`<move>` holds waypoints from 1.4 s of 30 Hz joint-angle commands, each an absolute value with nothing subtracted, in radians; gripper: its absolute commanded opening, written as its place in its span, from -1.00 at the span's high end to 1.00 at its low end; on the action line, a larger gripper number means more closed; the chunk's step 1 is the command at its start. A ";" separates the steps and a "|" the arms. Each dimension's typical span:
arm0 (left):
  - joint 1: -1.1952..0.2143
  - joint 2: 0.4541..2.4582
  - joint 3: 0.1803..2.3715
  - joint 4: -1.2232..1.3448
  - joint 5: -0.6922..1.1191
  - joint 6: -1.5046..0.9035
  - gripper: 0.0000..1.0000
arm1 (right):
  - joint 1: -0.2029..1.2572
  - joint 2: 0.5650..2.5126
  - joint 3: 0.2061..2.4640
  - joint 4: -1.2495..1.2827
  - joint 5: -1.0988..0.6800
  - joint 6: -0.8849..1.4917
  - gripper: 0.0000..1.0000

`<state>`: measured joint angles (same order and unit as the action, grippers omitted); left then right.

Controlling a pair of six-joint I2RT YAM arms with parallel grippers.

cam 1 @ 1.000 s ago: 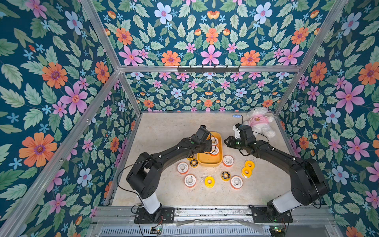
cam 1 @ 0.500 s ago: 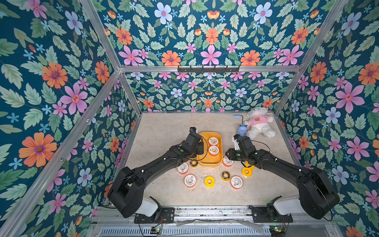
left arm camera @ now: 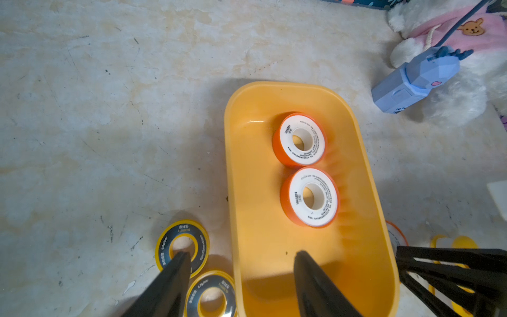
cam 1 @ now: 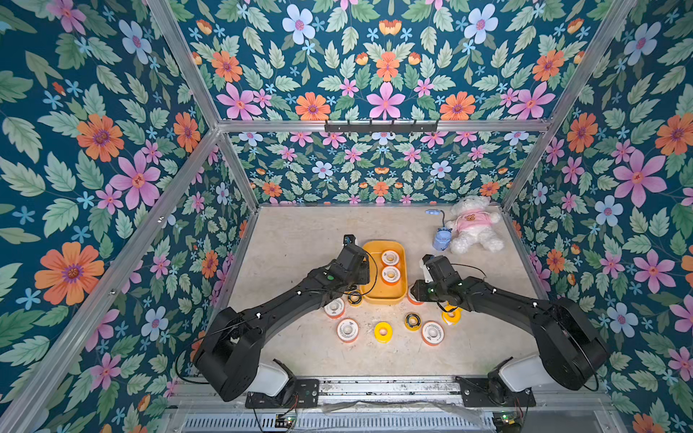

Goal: Put the sealing tape into the storage box
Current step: Pick up the sealing tape at the center of the board.

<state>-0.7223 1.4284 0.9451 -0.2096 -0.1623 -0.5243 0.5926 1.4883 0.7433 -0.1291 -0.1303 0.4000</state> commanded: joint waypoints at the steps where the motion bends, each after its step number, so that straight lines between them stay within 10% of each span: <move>1: -0.722 1.431 0.945 -0.210 -0.180 -0.530 -0.31 | 0.594 1.512 0.745 -0.115 -0.099 0.412 0.28; 42: -0.722 1.449 0.948 -0.210 -0.163 -0.536 -0.32 | 0.650 1.590 0.823 -0.261 0.102 0.379 0.11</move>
<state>-0.7223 1.4502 0.9485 -0.2104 -0.1577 -0.5285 0.6468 1.5776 0.8154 -0.2371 0.0692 0.3904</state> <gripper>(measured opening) 0.659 0.449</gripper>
